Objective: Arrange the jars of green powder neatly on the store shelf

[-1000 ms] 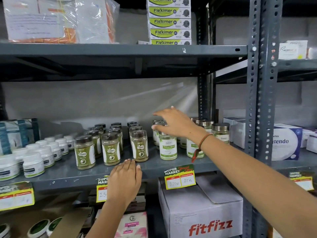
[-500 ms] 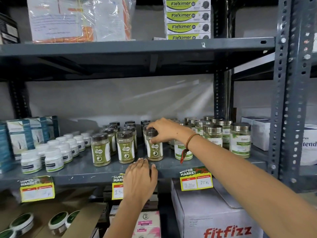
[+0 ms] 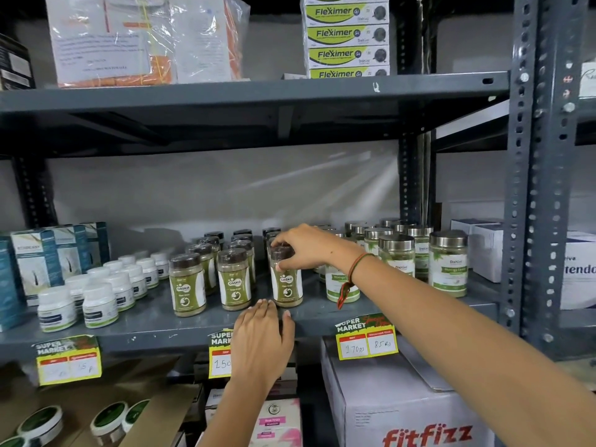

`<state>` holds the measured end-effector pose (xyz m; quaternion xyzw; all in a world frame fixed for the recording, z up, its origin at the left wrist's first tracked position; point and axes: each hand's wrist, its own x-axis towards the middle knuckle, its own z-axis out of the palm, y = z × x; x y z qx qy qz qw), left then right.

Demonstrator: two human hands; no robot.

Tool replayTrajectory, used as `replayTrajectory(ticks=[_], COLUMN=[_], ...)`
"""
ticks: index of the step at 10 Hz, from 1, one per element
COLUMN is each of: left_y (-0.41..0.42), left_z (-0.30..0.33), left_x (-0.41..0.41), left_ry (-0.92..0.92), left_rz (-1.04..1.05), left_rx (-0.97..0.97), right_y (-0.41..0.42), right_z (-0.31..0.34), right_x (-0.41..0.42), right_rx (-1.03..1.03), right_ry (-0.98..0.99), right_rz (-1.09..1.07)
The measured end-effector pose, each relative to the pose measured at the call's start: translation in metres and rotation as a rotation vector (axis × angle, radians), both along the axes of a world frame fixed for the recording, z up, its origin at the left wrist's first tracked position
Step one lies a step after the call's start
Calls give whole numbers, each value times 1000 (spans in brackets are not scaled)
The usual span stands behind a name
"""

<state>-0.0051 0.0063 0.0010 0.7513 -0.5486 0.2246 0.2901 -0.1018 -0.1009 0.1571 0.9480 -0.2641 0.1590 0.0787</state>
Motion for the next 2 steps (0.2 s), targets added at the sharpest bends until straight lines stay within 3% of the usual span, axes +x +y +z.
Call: replayTrajectory(ticks=[2], left_y=[7], left_z=[12], left_x=[2], left_ry=[45], left_rz=[-33], left_rx=[24], right_y=[7], right_z=[-1], right_x=[-7], right_rx=[-36], right_ry=[-67], right_rz=[5])
